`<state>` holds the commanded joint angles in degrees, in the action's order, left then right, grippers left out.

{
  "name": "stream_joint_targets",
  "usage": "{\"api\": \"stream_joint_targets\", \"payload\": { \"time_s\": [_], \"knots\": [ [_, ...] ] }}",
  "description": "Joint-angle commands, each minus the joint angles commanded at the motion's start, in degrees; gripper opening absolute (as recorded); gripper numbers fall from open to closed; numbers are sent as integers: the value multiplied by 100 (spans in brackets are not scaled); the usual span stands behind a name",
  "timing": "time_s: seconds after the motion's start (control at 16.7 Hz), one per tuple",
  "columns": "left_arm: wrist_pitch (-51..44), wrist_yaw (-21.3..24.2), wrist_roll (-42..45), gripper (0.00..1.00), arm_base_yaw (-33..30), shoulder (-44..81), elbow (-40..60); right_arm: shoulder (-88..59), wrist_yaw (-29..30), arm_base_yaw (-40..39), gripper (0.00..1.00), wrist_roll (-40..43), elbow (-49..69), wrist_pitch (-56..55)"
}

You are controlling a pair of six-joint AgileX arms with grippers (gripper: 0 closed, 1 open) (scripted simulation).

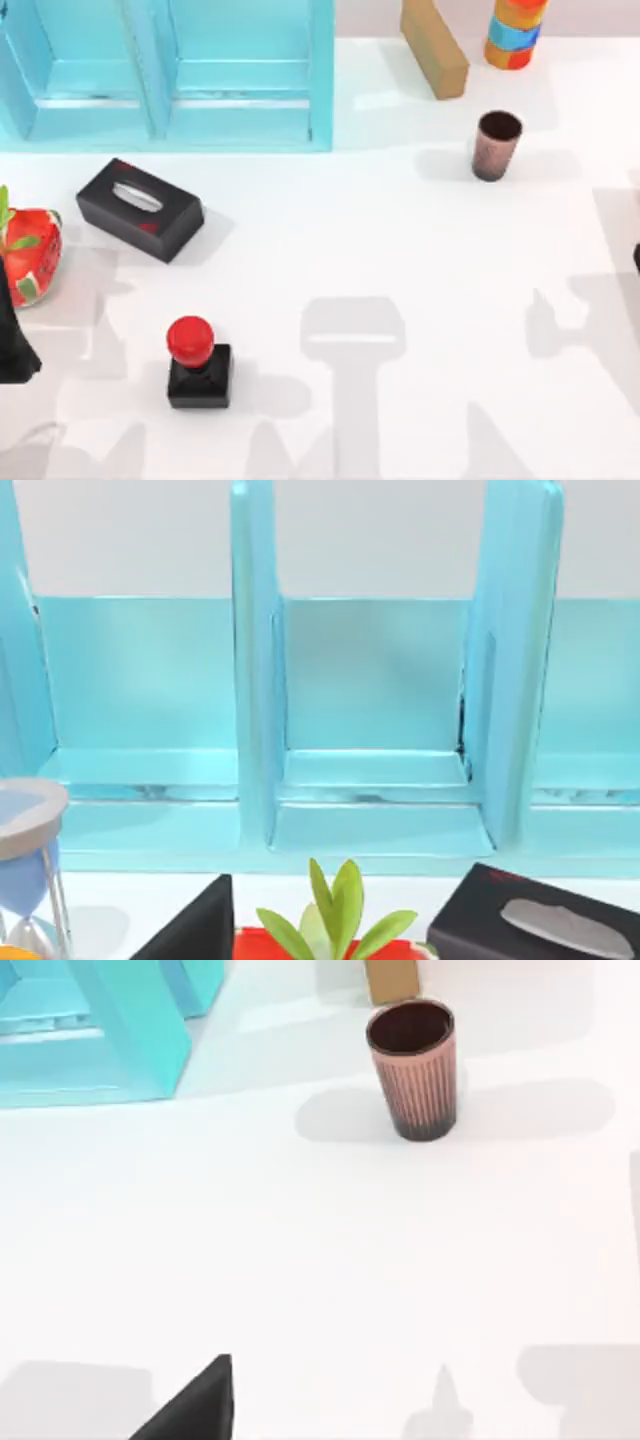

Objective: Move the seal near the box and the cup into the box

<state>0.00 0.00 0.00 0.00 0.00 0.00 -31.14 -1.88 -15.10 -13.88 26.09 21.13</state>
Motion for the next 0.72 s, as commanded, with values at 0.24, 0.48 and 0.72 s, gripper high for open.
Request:
{"api": "stream_joint_targets", "payload": {
  "time_s": [0.24, 0.48, 0.72],
  "knots": [
    [0, 0, 0, 100, 0, 0, 0, -2250, 39, -953, 100, -854, 1709, 1554],
    [0, 0, 0, 100, 0, 0, 0, -4751, 194, -1932, 100, -1742, 3575, 3268],
    [0, 0, 0, 100, 0, 0, 0, -7196, 421, -2843, 100, -2614, 5641, 4864]
  ]
}}
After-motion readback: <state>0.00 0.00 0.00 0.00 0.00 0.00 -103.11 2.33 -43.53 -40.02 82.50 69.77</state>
